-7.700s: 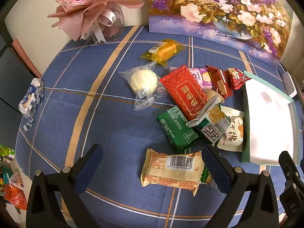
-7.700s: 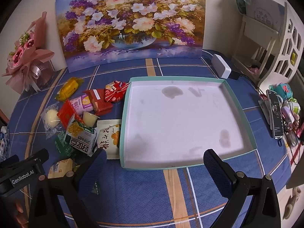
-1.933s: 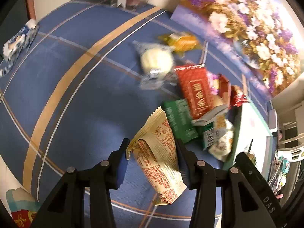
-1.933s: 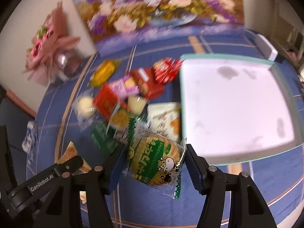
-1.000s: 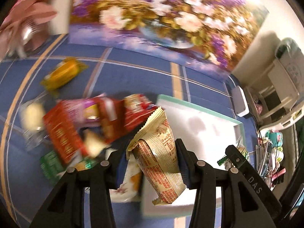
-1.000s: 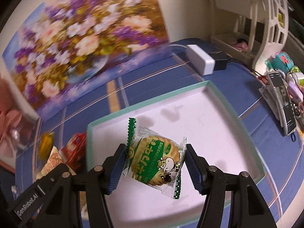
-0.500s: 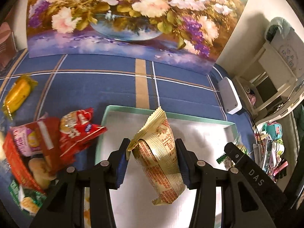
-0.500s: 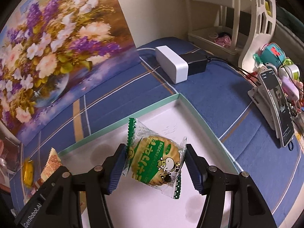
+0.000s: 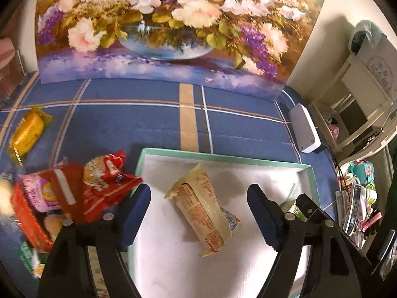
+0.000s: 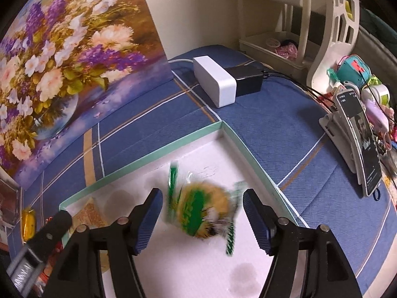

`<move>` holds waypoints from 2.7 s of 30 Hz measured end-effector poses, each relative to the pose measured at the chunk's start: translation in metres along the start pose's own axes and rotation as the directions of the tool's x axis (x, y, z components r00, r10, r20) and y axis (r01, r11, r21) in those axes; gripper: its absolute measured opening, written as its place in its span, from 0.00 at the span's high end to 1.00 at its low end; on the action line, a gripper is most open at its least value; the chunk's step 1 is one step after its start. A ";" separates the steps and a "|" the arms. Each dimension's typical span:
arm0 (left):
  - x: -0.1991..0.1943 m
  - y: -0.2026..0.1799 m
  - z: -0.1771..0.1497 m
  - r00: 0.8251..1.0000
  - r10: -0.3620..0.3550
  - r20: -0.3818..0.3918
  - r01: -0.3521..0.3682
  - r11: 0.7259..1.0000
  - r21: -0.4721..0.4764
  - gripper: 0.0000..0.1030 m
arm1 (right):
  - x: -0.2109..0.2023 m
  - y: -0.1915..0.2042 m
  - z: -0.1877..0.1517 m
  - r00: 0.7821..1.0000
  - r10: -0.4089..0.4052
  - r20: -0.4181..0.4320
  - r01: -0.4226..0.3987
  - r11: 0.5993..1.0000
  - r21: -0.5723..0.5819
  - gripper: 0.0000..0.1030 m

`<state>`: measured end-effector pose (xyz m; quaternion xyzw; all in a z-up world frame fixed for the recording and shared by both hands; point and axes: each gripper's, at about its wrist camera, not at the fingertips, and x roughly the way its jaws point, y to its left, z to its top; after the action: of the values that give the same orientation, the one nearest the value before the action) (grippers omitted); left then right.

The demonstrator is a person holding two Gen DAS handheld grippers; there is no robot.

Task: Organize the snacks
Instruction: 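Withdraw both grippers from the tray back toward the snack pile, then grasp the green biscuit pack with the left gripper while the right grasps the white-green cracker bag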

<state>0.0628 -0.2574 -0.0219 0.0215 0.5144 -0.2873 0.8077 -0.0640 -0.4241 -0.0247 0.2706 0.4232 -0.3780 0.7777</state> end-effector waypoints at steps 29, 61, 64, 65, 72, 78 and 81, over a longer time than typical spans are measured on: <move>-0.067 0.058 -0.026 0.946 0.298 0.125 -0.292 0.954 -0.061 0.04 | -0.037 0.017 -0.026 0.995 0.096 0.024 -0.095 0.994 -0.048 0.00; -0.137 0.167 -0.062 0.919 0.388 0.071 -0.365 0.905 -0.220 0.04 | -0.087 0.135 -0.099 1.000 -0.021 0.001 0.019 0.920 -0.392 0.00; -0.141 0.188 -0.063 0.916 0.397 0.053 -0.370 0.890 -0.266 0.04 | -0.095 0.151 -0.105 1.000 0.018 -0.003 -0.018 0.905 -0.424 0.00; -0.143 0.194 -0.063 0.916 0.399 0.048 -0.371 0.885 -0.281 0.04 | -0.097 0.156 -0.107 1.000 0.026 -0.007 -0.027 0.902 -0.431 0.00; -0.151 0.230 -0.067 0.922 0.387 0.016 -0.356 0.863 -0.357 0.04 | -0.105 0.191 -0.125 0.990 0.125 -0.067 -0.142 0.870 -0.472 0.00; -0.140 0.240 -0.074 0.929 0.368 -0.042 -0.355 0.853 -0.383 0.04 | -0.097 0.212 -0.149 0.990 0.108 -0.086 -0.138 0.807 -0.575 0.00; -0.129 0.241 -0.077 0.932 0.353 -0.079 -0.355 0.851 -0.387 0.04 | -0.089 0.215 -0.158 0.988 0.104 -0.117 -0.154 0.781 -0.605 0.00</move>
<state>0.0771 0.0263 -0.0120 -0.0469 0.5510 -0.0238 0.8329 0.0083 -0.1531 -0.0048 0.0470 0.5327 -0.1556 0.8305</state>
